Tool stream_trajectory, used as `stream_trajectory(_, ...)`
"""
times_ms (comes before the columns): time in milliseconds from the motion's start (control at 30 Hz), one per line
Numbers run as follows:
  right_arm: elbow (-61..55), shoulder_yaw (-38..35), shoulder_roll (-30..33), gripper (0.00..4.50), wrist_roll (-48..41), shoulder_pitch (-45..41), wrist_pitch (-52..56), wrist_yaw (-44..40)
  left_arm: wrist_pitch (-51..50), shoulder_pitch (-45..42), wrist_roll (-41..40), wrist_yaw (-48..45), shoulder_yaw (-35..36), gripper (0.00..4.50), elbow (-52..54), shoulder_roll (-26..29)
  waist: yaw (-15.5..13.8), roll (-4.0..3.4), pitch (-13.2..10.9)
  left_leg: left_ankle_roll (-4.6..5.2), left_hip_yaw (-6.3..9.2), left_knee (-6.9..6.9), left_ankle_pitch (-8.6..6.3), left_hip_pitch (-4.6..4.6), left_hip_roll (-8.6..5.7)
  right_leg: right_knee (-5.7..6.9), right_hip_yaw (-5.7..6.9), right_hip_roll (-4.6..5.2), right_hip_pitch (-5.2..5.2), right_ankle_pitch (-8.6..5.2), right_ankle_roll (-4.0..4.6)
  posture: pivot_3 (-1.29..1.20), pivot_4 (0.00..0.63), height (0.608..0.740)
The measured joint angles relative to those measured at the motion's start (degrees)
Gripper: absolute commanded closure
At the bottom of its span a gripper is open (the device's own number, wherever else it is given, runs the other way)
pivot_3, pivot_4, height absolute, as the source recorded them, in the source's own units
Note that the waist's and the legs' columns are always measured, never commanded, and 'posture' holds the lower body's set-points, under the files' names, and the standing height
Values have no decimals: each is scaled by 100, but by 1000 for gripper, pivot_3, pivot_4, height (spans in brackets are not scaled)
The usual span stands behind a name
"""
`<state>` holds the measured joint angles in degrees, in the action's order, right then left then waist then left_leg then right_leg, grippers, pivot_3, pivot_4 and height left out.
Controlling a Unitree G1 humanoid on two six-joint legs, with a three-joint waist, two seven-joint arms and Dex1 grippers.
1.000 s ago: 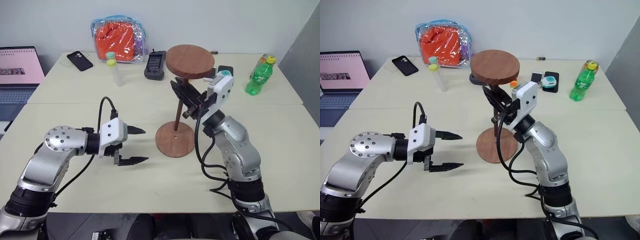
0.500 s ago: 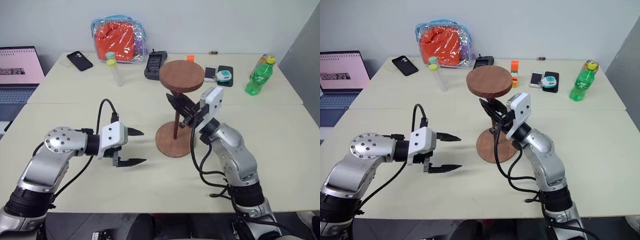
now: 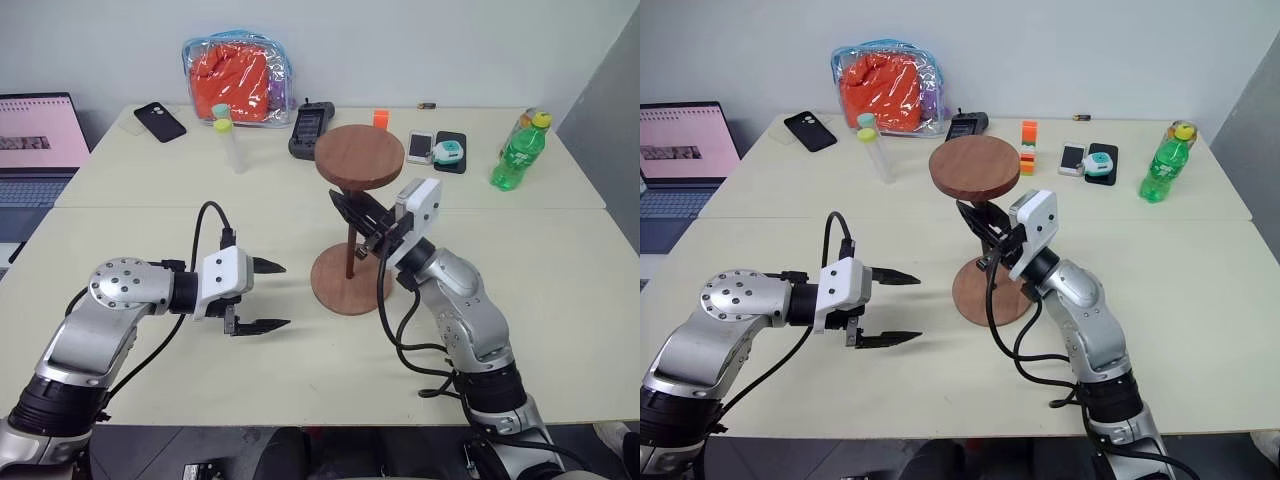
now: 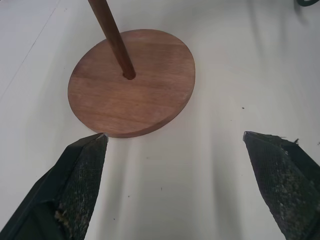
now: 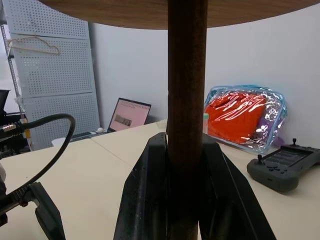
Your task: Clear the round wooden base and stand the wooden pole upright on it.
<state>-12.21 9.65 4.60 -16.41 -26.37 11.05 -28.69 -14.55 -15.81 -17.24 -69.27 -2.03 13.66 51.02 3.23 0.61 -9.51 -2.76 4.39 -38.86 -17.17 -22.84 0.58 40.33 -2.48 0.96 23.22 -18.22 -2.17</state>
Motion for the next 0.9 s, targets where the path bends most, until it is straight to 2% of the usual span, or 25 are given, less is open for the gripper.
stream_trajectory(900, 17, 82, 320, 4228, 52, 12, -166, -241, -50, -86, 11, 106, -7, 0, 24, -1, -12, 2, 2, 4, 1, -4, -2, 4, -2, 9, 1, 0, -3, 0, 0, 0, 150, 740)
